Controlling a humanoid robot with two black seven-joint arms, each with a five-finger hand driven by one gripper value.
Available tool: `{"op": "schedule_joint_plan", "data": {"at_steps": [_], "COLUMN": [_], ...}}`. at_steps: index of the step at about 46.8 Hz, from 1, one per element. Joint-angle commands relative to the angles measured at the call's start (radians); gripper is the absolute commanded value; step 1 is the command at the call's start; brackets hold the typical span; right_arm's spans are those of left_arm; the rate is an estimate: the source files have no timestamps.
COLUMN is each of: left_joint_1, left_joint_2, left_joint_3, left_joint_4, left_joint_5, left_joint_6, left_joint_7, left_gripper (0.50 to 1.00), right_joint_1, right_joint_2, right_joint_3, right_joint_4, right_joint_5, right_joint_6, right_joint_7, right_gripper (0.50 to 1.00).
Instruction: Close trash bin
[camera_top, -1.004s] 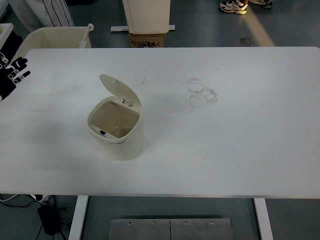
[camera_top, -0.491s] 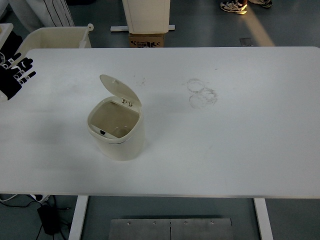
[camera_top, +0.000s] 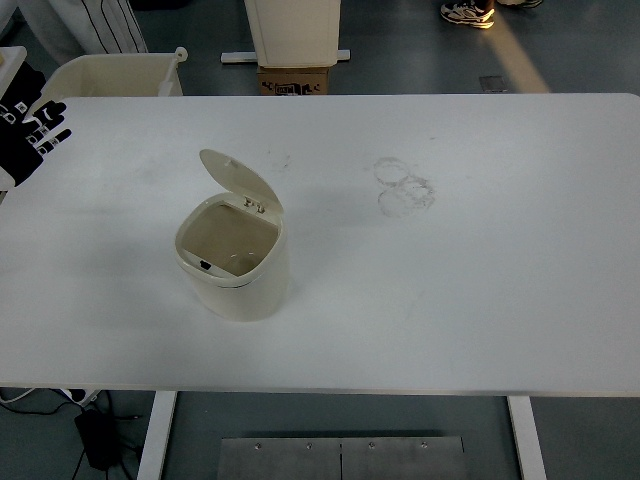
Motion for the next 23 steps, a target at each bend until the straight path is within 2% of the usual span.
{"op": "schedule_joint_plan", "data": {"at_steps": [1,9,15,23], "left_joint_1": [-0.015,-0.056,-0.108,-0.213], "left_joint_2": [-0.001,0.016,0.017,0.014], "left_joint_3": [0.002,0.002,0.002,0.006], "left_joint_4": [-0.010,-0.077,-0.108,-0.110], "left_joint_5": [0.002,0.003,0.046,0.084], "left_joint_6": [0.004,0.006,0.024,0.032], "left_joint_7": [0.002,0.008,0.059,0.094], "left_gripper": [1.000,1.000,1.000,1.000], "right_joint_1": [0.000,0.000,0.002,0.002], "right_joint_2": [0.000,0.000,0.000,0.000], "right_joint_3": [0.000,0.000,-0.002,-0.002], "right_joint_4": [0.000,0.000,0.000,0.000], "right_joint_5": [0.000,0.000,0.000,-0.002], "right_joint_6": [0.000,0.000,0.000,0.000], "right_joint_7": [0.000,0.000,0.000,0.000], "right_gripper": [0.991,0.993,0.991,0.991]}}
